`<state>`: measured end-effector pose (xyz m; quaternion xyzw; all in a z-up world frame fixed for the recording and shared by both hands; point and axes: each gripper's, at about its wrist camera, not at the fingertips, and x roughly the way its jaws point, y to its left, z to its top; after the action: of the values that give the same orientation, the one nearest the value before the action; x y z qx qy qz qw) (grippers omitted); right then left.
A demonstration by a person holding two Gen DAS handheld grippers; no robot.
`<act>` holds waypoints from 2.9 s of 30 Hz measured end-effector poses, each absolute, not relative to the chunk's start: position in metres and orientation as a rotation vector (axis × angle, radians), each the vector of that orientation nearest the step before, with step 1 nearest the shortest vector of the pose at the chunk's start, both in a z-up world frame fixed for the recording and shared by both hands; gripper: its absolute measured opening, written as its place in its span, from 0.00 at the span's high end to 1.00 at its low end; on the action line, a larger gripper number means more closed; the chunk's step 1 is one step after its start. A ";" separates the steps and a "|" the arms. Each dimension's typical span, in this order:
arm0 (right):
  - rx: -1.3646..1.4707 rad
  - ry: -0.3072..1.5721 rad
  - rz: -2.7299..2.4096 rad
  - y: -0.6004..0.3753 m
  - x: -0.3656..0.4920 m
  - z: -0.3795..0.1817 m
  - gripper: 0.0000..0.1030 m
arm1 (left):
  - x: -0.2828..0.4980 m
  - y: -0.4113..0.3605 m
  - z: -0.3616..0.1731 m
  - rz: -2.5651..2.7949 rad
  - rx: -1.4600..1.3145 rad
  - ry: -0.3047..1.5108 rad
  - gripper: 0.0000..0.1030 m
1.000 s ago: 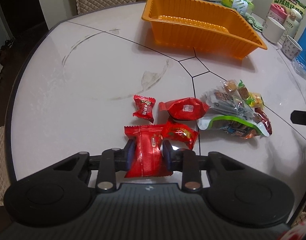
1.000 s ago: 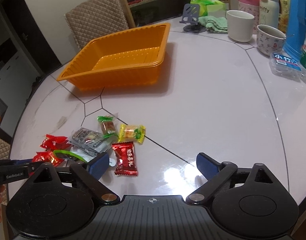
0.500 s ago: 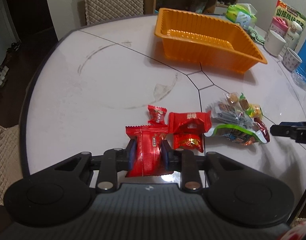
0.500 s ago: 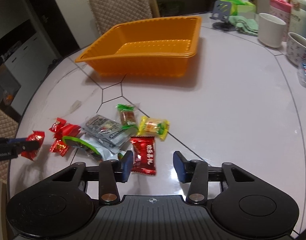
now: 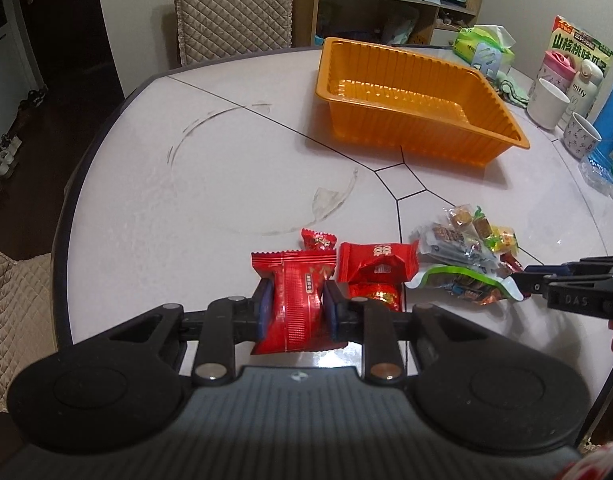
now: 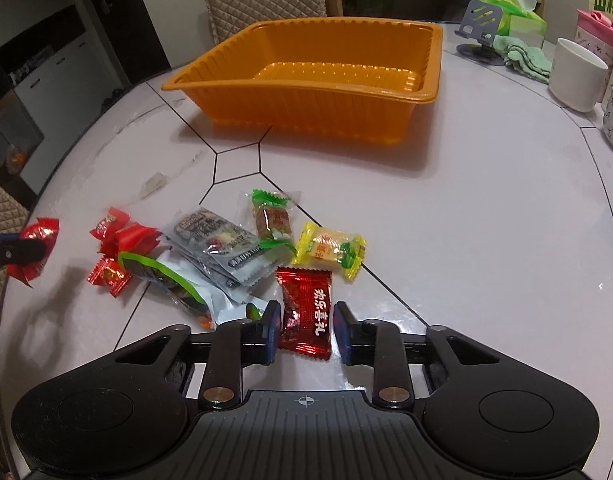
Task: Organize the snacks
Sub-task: 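Carry both candies over the orange tray with both tools, then open the left tool and the right tool to drop candies into the tray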
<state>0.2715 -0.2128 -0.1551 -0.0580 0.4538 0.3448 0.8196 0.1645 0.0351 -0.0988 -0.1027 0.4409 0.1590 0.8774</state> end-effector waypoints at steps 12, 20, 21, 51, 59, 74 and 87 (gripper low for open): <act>-0.081 0.938 0.776 -0.226 0.266 -0.127 0.77 | 0.172 0.031 -0.084 0.291 -0.206 0.890 0.77; -0.002 0.886 0.818 -0.224 0.287 -0.088 0.77 | 0.199 0.029 -0.064 0.239 -0.179 0.834 0.77; 0.001 0.876 0.825 -0.222 0.291 -0.085 0.77 | 0.204 0.029 -0.062 0.233 -0.178 0.828 0.77; 0.025 0.813 0.789 -0.168 0.453 -0.089 0.77 | 0.429 0.031 -0.092 0.116 -0.130 0.830 0.77; 0.031 0.829 0.782 -0.167 0.465 -0.099 0.77 | 0.444 0.028 -0.103 0.111 -0.123 0.856 0.76; 0.037 0.853 0.787 -0.170 0.469 -0.106 0.77 | 0.439 0.040 -0.095 0.147 -0.152 0.858 0.74; 0.083 0.790 0.810 -0.163 0.473 -0.099 0.45 | 0.413 0.055 -0.077 0.219 -0.199 0.838 0.66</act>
<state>0.4734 -0.1628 -0.0986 0.0395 0.3741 0.3837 0.8434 0.4128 0.0552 -0.0766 -0.0963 0.4052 0.1060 0.9030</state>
